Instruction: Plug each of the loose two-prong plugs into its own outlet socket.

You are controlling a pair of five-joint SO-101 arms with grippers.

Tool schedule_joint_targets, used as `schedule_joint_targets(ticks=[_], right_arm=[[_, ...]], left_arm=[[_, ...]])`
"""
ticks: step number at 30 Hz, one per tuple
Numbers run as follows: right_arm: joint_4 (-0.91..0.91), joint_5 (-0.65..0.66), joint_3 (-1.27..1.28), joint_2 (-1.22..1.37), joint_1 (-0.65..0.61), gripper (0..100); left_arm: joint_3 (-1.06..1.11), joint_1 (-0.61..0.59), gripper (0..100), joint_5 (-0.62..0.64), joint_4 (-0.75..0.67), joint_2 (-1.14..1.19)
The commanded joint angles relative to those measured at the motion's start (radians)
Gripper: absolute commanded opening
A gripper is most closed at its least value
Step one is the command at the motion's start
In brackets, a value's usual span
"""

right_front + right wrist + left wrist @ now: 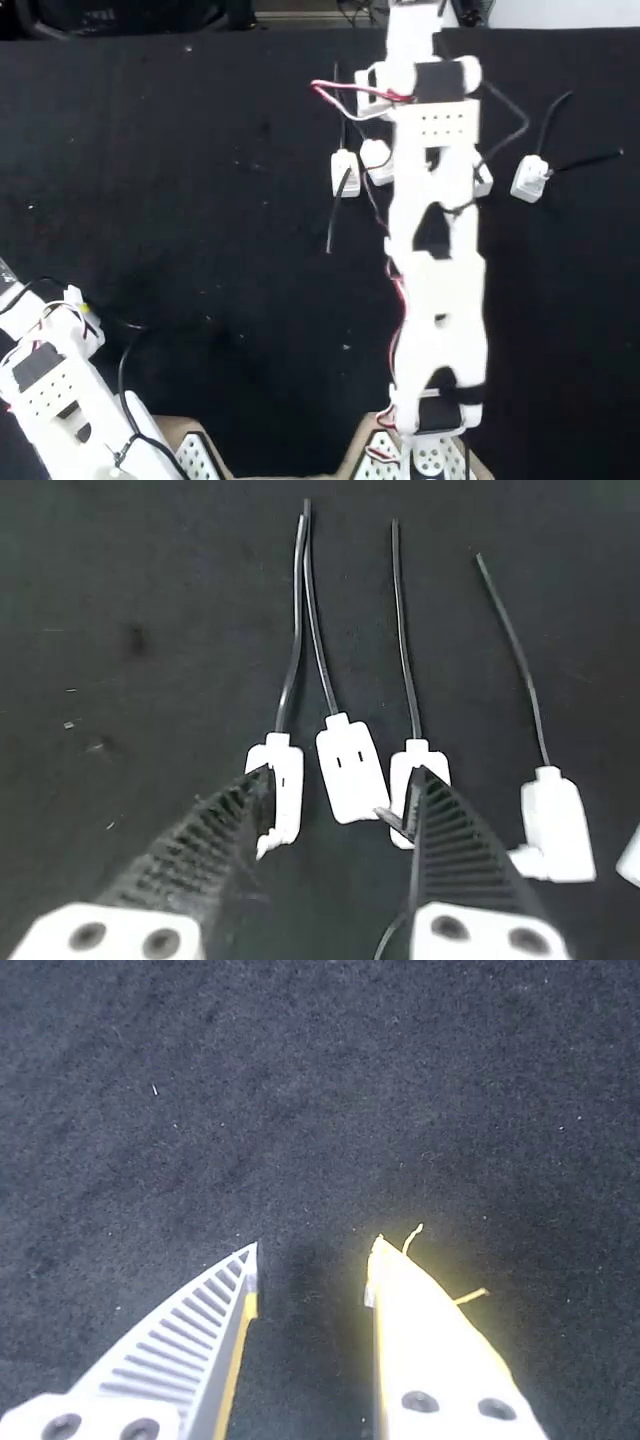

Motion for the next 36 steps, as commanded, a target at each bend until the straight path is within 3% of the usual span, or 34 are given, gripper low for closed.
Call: schedule_joint_targets(ticks=[1,9,16,19,21,23,30,36], right_arm=[[0.032,0.008,0.236,-0.384,-0.008,18.8],[0.026,0.011,0.74,-0.941,0.043,18.8],[-0.049,0.015,1.323,-1.178,0.153,14.5],[-0.172,0.103,1.561,-1.287,0.173,4.1],[-0.281,0.187,1.736,-1.362,0.173,1.0],[-0.379,0.195,1.894,-1.446,0.183,2.0],[-0.641,0.204,2.367,-1.801,0.227,2.2],[-0.667,0.203,2.608,-2.094,0.227,6.4]], left_arm=[[-0.054,-0.002,18,0.014,0.002,-0.008],[-0.054,-0.002,18,0.014,0.002,-0.008],[-0.053,0.025,18,0.009,0.014,-0.008],[-0.062,0.058,16,0.008,0.046,-0.008],[-0.062,0.07,9,0.008,0.046,-0.008],[-0.062,0.076,2,0.006,0.044,-0.008],[-0.059,0.12,4,0.006,0.049,-0.008],[-0.051,0.145,4,0.006,0.055,-0.041]])
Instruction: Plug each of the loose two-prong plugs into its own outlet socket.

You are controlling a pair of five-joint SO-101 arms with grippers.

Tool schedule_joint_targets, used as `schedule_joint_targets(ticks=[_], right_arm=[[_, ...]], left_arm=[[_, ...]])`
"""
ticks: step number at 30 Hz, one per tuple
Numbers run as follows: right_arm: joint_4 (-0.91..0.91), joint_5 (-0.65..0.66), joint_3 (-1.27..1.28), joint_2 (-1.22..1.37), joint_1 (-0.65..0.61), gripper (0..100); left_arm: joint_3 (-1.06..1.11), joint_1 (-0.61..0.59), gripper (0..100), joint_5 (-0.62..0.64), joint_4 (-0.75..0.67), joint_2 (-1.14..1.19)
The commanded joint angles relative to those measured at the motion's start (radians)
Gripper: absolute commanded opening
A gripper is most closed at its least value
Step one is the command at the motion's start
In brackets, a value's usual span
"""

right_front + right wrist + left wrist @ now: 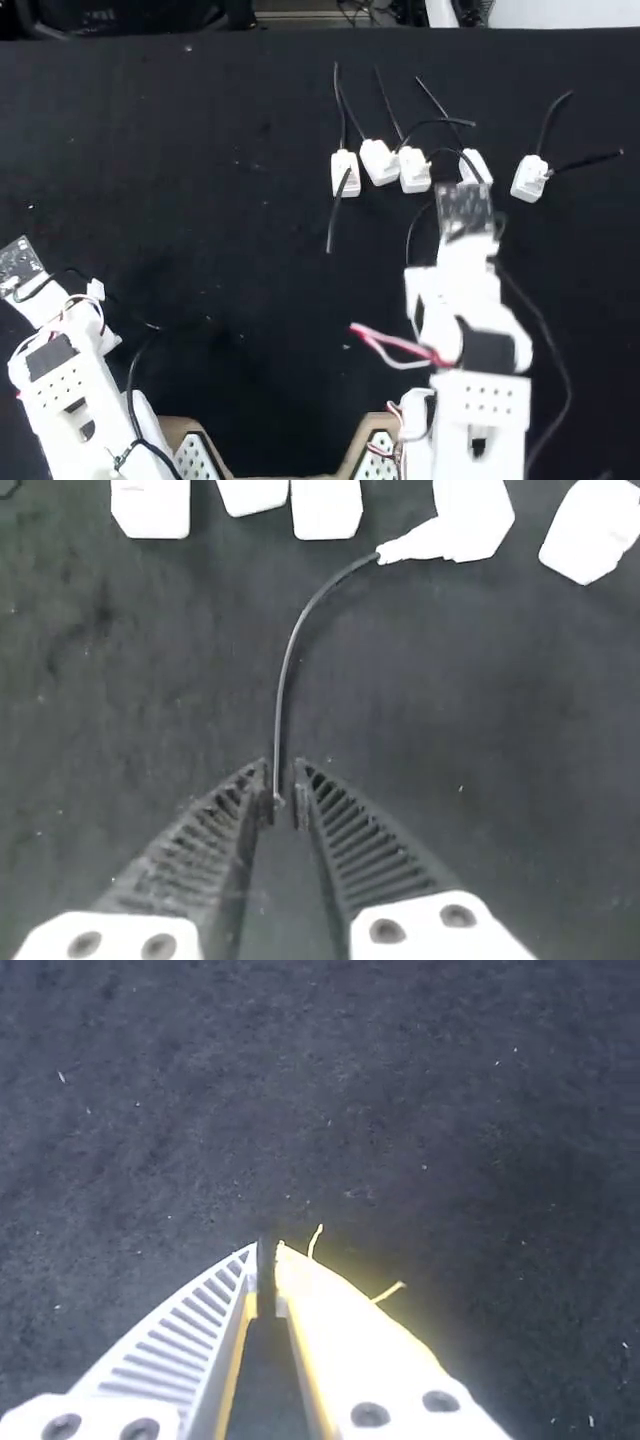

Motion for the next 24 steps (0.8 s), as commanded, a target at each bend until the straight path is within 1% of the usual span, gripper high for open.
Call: schedule_joint_targets(ticks=[1,3,5,7,9,11,13,16,19,21,24], right_arm=[[0.006,0.003,0.084,-0.162,0.012,9.3],[0.068,0.002,0.11,-0.217,0.012,13.6],[0.112,0.002,0.131,-0.266,0.011,14.1],[0.137,0.002,0.156,-0.311,0.011,14.1],[0.147,0.002,0.191,-0.357,0.011,14.1],[0.149,0.002,0.232,-0.406,0.014,14.1],[0.149,0.002,0.28,-0.46,0.012,14.1],[0.15,0.002,0.361,-0.542,0.014,14.1],[0.184,0.002,0.449,-0.618,0.017,14.1],[0.226,0.002,0.449,-0.622,0.018,14.1],[0.216,-0.058,0.45,-0.611,0.037,14.0]], left_arm=[[-0.044,0.019,4,0.005,0.025,-0.068],[-0.016,0.021,4,0.005,0.052,-0.16],[0.028,0.024,4,0.005,0.078,-0.29],[0.077,0.079,4,-0.031,0.135,-0.443],[0.13,0.166,4,-0.098,0.218,-0.608],[0.166,0.214,4,-0.132,0.29,-0.749],[0.154,0.225,4,-0.129,0.299,-0.72],[0.148,0.228,4,-0.129,0.262,-0.655],[0.16,0.231,5,-0.132,0.256,-0.667],[0.188,0.249,5,-0.135,0.255,-0.689],[0.249,0.245,5,-0.137,0.252,-0.726]])
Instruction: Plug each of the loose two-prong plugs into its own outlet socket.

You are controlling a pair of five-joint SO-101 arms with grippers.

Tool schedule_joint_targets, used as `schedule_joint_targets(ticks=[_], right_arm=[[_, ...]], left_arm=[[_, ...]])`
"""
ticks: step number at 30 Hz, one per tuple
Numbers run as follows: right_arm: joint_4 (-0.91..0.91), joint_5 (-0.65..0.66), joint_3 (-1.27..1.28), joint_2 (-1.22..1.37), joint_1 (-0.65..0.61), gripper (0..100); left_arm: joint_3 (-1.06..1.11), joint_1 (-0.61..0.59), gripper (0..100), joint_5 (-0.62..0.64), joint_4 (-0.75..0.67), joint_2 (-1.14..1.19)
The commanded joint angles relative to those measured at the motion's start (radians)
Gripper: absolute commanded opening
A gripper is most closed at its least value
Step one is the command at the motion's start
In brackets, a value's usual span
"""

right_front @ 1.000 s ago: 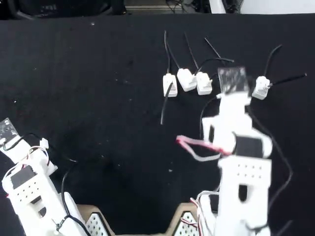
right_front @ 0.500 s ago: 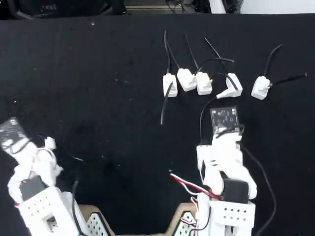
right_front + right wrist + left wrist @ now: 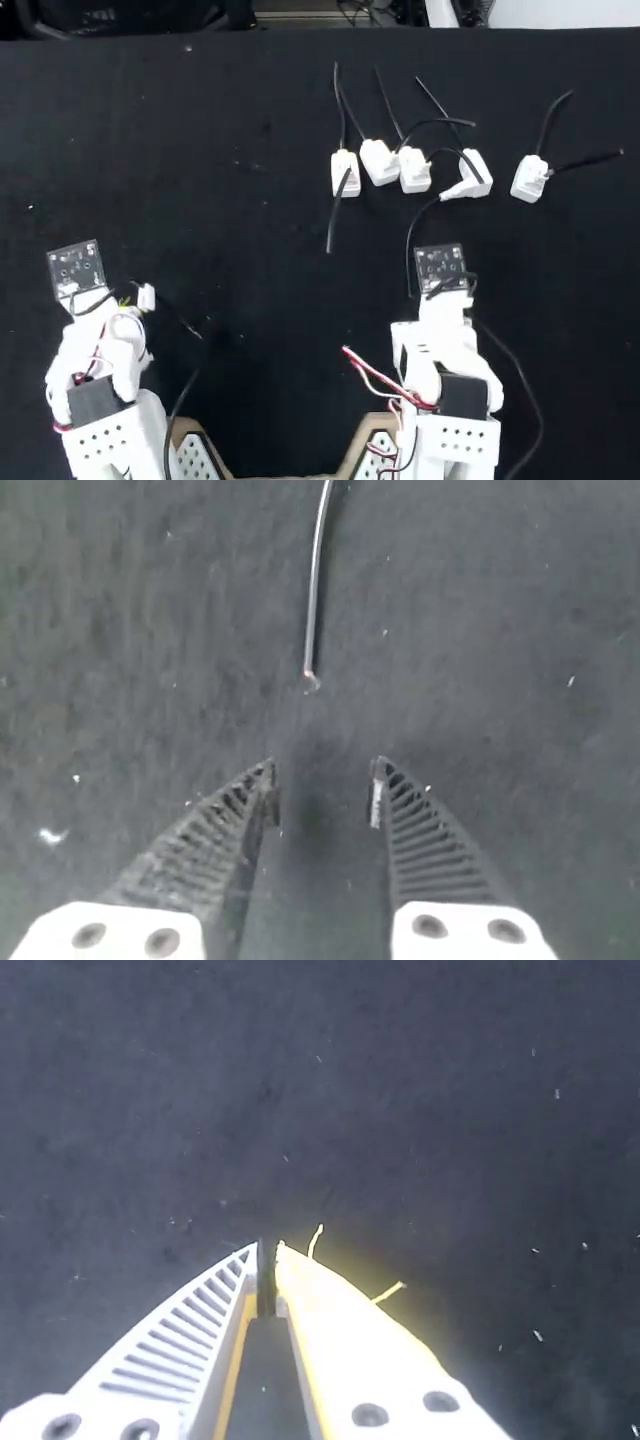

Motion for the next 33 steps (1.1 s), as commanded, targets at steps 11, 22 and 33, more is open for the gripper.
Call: schedule_joint_targets(ticks=[11,22,33], right_arm=[[0.008,-0.14,0.002,-0.081,0.035,14.0],[0.011,-0.137,0.002,-0.088,0.034,14.1],[0.011,-0.137,0.002,-0.088,0.034,14.1]], left_arm=[[0.074,0.004,4,-0.006,0.127,-0.014],[0.074,0.007,4,-0.006,0.123,-0.009],[0.074,0.007,4,-0.006,0.123,-0.009]])
